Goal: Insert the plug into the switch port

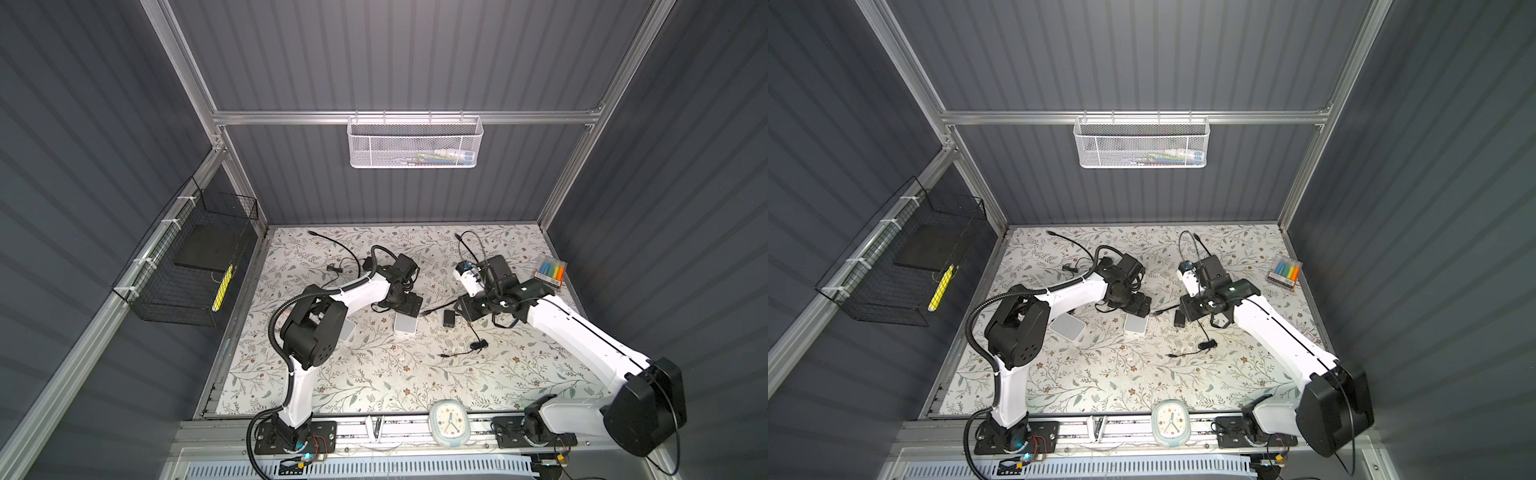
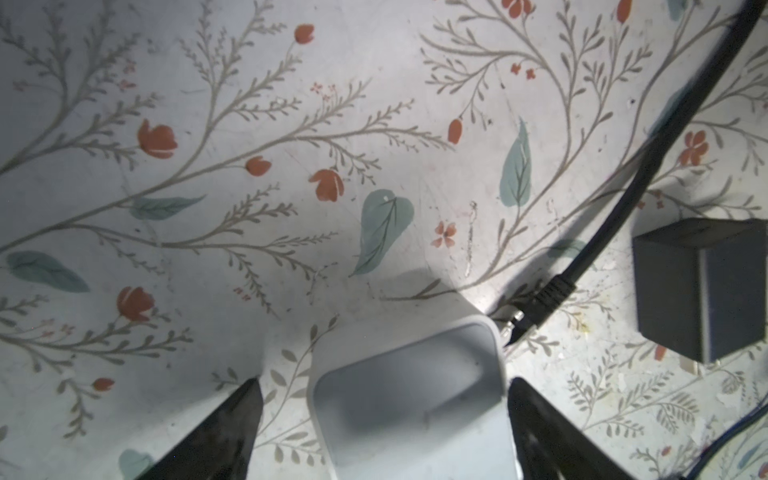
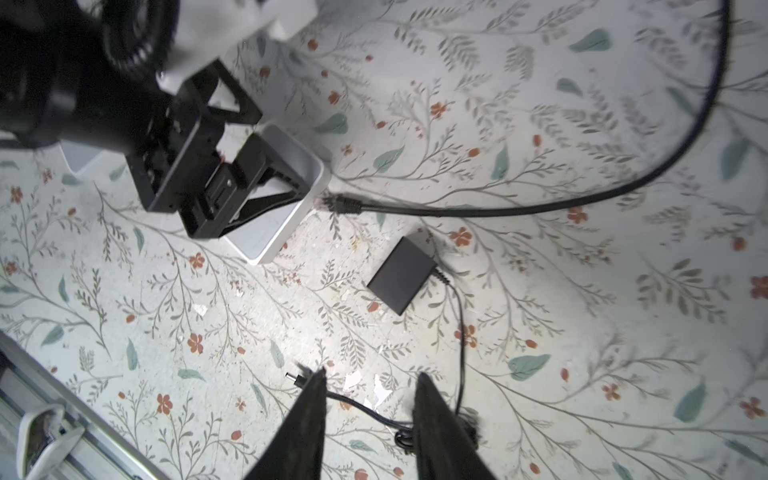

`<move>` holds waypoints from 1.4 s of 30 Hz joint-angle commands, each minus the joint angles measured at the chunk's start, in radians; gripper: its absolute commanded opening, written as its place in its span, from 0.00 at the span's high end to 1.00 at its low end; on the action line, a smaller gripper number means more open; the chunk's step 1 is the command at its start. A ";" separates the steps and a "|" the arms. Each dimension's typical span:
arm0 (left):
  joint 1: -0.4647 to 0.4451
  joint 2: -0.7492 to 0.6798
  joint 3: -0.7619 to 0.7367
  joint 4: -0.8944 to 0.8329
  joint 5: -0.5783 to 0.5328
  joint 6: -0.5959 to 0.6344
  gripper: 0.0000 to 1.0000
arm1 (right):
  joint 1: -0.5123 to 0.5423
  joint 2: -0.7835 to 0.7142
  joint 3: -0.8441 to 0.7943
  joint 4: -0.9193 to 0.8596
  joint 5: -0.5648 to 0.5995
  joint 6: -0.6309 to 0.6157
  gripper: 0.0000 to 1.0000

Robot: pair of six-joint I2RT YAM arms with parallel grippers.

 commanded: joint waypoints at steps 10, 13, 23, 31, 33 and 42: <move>-0.004 0.022 -0.056 0.075 0.040 -0.029 0.14 | 0.198 0.063 -0.084 -0.125 0.085 -0.144 0.58; 0.003 0.019 -0.099 0.100 0.036 -0.042 0.19 | 0.238 0.059 -0.136 -0.098 0.100 -0.196 0.59; 0.069 -0.002 -0.198 0.196 0.067 -0.085 0.34 | 0.295 0.082 -0.219 0.006 0.130 -0.274 0.60; 0.142 0.005 -0.234 0.260 0.066 -0.115 0.36 | 0.304 0.102 -0.264 0.105 0.128 -0.319 0.59; 0.149 0.018 -0.226 0.263 0.058 -0.121 0.35 | 0.305 0.120 -0.260 0.112 0.133 -0.323 0.59; 0.169 0.040 -0.203 0.319 0.061 -0.185 0.27 | 0.307 0.181 -0.247 0.120 0.149 -0.348 0.62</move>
